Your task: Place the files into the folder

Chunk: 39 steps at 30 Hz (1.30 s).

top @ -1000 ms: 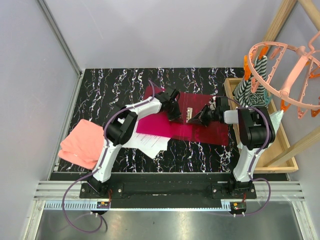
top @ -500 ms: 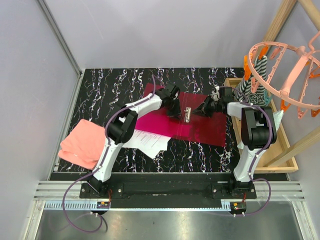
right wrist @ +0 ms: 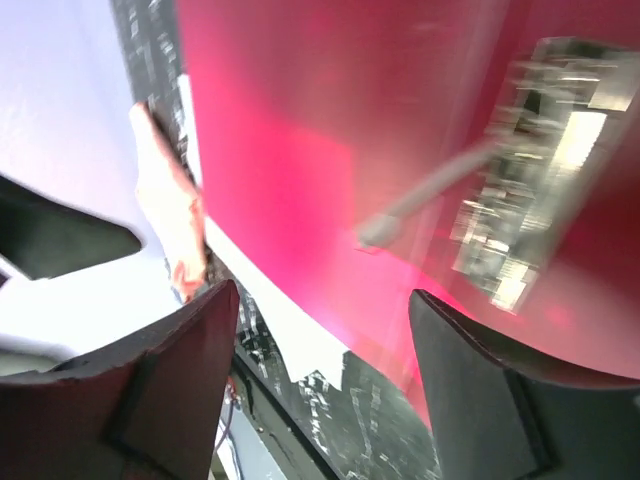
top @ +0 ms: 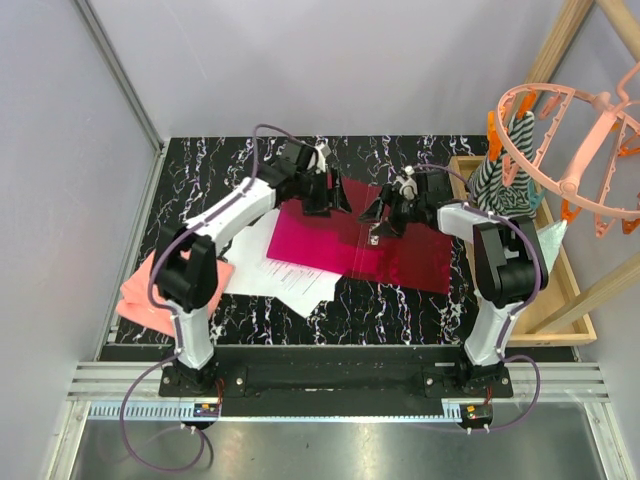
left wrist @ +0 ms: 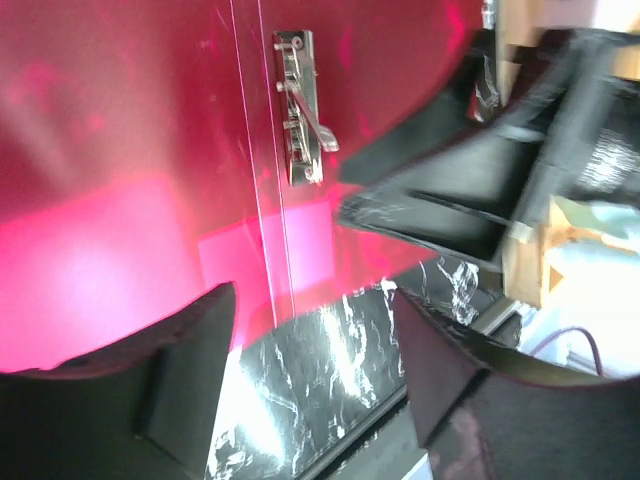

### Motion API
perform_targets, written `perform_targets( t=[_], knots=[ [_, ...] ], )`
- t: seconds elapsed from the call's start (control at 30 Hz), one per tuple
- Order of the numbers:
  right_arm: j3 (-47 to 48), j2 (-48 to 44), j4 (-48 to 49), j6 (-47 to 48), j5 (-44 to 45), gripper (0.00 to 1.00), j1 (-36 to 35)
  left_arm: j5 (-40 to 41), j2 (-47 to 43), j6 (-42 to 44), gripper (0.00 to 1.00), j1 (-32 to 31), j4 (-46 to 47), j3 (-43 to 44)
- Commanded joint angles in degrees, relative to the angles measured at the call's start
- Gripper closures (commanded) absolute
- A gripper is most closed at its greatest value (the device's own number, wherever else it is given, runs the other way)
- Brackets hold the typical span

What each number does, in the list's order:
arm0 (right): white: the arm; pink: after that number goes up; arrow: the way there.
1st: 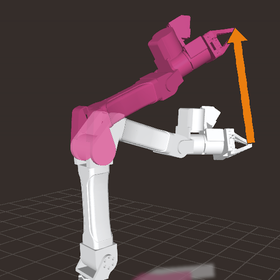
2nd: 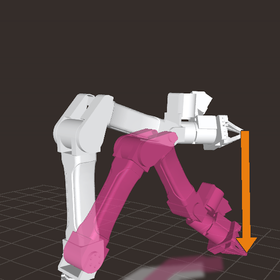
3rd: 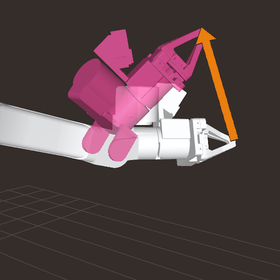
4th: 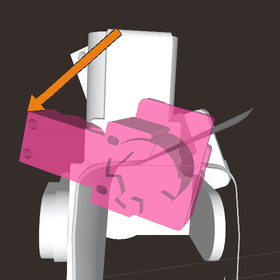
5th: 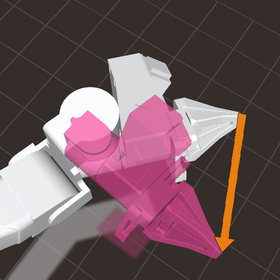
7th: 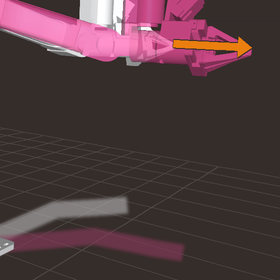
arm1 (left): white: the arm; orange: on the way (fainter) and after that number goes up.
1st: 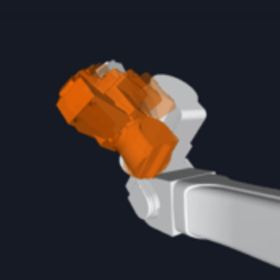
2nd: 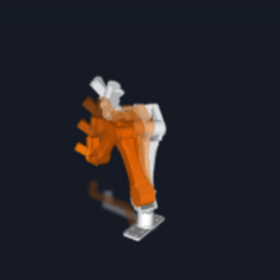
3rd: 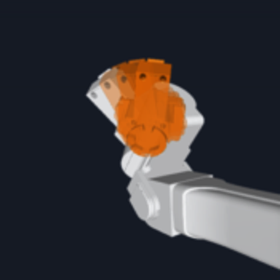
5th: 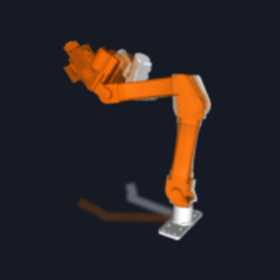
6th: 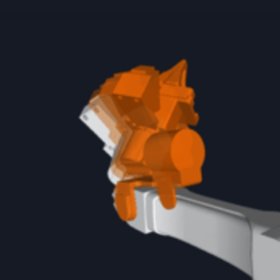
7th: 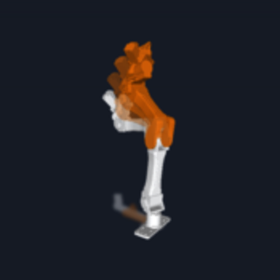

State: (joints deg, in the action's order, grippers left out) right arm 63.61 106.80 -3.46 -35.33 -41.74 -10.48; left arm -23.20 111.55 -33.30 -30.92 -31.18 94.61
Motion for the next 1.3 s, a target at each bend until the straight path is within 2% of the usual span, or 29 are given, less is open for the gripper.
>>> perform_targets(
  t=[0.0, 0.13, 0.37, 0.53, 0.57, 0.6, 0.7, 0.83, 0.97, 1.1, 1.23, 1.27],
  knots=[
    [3.17, 3.31, 8.91, -4.39, -2.12, 0.20, -2.44, -5.00, -10.62, 4.73, 0.25, 2.52, 3.41, -6.00],
    [12.99, 8.24, 6.02, -0.72, 1.30, 0.18, -2.26, -9.05, -16.61, 6.23, 0.21, 6.73, 3.41, -13.98],
    [30.24, 20.97, -4.87, 7.81, 4.29, 0.18, -2.09, -7.91, -23.65, 8.86, 0.18, 10.17, 2.09, -23.41],
    [38.14, 24.33, -12.23, 12.47, 6.40, 0.16, -2.09, -3.26, -25.41, 8.69, 0.13, 13.86, 2.00, -28.60],
    [38.86, 23.46, -13.83, 13.44, 6.93, 0.16, -2.09, -1.34, -24.98, 8.86, 0.01, 14.39, 1.65, -28.86],
    [39.04, 22.14, -15.07, 13.45, 7.19, 0.16, -2.09, -0.19, -24.54, 9.04, 0.01, 15.70, 0.95, -28.60],
    [35.45, 13.11, -18.33, 14.85, 11.22, 0.15, -2.96, 3.15, -21.73, 10.27, 0.02, 18.25, -1.33, -27.03],
    [22.12, 1.67, -20.00, 15.90, 15.45, 0.14, -3.06, 5.62, -14.36, 13.51, 0.01, 20.01, -5.90, -21.15],
    [10.59, -7.29, -19.74, 16.35, 17.04, 0.14, -1.92, -0.07, -4.34, 14.49, 0.05, 20.72, -8.46, -16.04],
    [2.14, -11.44, -17.19, 15.47, 15.28, 0.13, 0.02, -3.34, -4.06, 13.44, 0.09, 20.81, -5.21, -16.73],
    [-2.17, -12.50, -15.09, 15.29, 13.79, 0.14, 1.16, -4.57, -3.01, 12.48, 0.20, 20.63, -4.68, -17.09],
    [-2.44, -12.50, -14.73, 15.12, 13.35, 0.13, 1.34, -6.23, -2.65, 12.21, 0.29, 20.63, -3.72, -17.35]
  ],
)
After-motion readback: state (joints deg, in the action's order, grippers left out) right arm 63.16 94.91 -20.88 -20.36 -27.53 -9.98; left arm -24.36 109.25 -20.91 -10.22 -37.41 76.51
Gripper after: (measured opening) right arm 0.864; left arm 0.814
